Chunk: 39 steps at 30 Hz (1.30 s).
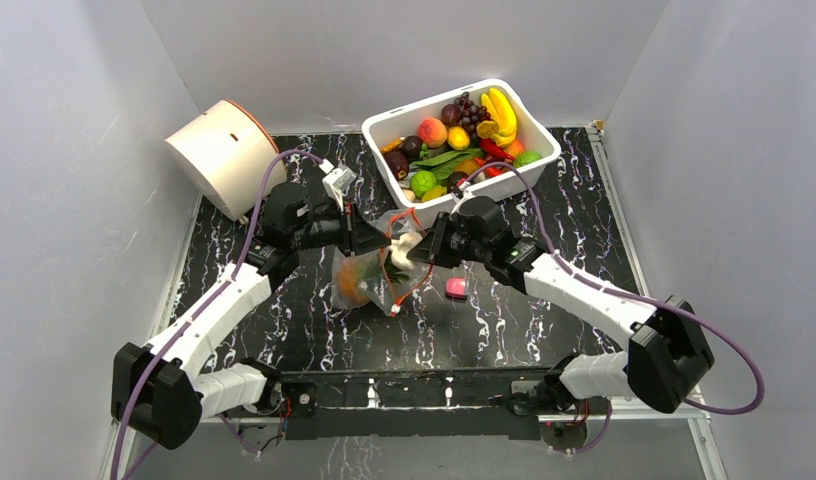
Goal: Place the food in the zip-top bag and seal the zipper
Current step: Place the fake vegetable in the zipper food storage bag.
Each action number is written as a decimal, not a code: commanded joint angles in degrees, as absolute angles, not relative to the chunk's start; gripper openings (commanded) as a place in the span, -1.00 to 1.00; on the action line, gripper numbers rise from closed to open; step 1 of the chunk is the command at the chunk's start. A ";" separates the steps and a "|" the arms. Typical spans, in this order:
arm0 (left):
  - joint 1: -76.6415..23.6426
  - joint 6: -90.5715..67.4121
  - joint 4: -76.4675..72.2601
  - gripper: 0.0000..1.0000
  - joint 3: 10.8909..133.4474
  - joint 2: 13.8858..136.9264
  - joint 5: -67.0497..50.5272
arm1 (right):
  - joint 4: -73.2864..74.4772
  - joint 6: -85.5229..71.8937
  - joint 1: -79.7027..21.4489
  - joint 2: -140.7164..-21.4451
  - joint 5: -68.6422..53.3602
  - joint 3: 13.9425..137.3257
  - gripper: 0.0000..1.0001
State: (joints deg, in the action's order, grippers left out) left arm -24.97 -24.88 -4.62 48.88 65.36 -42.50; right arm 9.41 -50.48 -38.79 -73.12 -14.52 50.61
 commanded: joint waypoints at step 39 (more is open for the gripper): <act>-25.27 -26.72 -11.16 -1.00 47.37 62.24 -46.04 | 0.92 -47.31 -44.49 -80.26 -7.19 57.07 -0.07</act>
State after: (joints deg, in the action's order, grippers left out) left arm -25.02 -28.53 -10.63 48.56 65.43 -47.07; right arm -1.30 -52.75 -44.25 -83.31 -10.02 53.43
